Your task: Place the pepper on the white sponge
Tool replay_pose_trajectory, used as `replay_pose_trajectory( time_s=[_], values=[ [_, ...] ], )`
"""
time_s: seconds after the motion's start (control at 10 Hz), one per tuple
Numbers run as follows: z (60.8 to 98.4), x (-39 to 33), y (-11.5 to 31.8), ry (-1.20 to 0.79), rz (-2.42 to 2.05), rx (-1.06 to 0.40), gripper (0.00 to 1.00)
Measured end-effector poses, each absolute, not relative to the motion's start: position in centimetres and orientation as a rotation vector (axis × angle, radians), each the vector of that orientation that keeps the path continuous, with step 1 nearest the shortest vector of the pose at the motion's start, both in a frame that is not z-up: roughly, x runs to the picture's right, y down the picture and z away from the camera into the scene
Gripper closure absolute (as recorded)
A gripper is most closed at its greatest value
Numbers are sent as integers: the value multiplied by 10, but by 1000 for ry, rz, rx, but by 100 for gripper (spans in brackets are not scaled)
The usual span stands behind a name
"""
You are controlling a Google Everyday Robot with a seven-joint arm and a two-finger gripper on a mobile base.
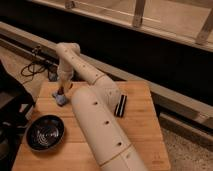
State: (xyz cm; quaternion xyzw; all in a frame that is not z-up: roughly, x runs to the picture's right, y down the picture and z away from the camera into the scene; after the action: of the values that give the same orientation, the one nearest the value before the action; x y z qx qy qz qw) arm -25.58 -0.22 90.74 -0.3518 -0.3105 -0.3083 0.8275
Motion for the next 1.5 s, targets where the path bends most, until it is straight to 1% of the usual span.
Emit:
replay_pose_trajectory(
  time_s=[0.4, 0.5, 0.6, 0.7, 0.8, 0.9, 1.0, 1.4, 1.5],
  values=[
    [912, -286, 35, -654, -742, -771, 93],
    [912, -288, 38, -656, -750, -768, 87],
    [910, -290, 36, -658, -753, -755, 78],
    [910, -290, 37, -658, -754, -747, 72],
    [910, -291, 35, -658, -751, -733, 68],
    [911, -291, 35, -659, -749, -728, 69],
    [912, -293, 35, -665, -750, -726, 64],
    [919, -295, 42, -673, -742, -723, 25],
    [915, -293, 36, -668, -736, -702, 20]
  ],
)
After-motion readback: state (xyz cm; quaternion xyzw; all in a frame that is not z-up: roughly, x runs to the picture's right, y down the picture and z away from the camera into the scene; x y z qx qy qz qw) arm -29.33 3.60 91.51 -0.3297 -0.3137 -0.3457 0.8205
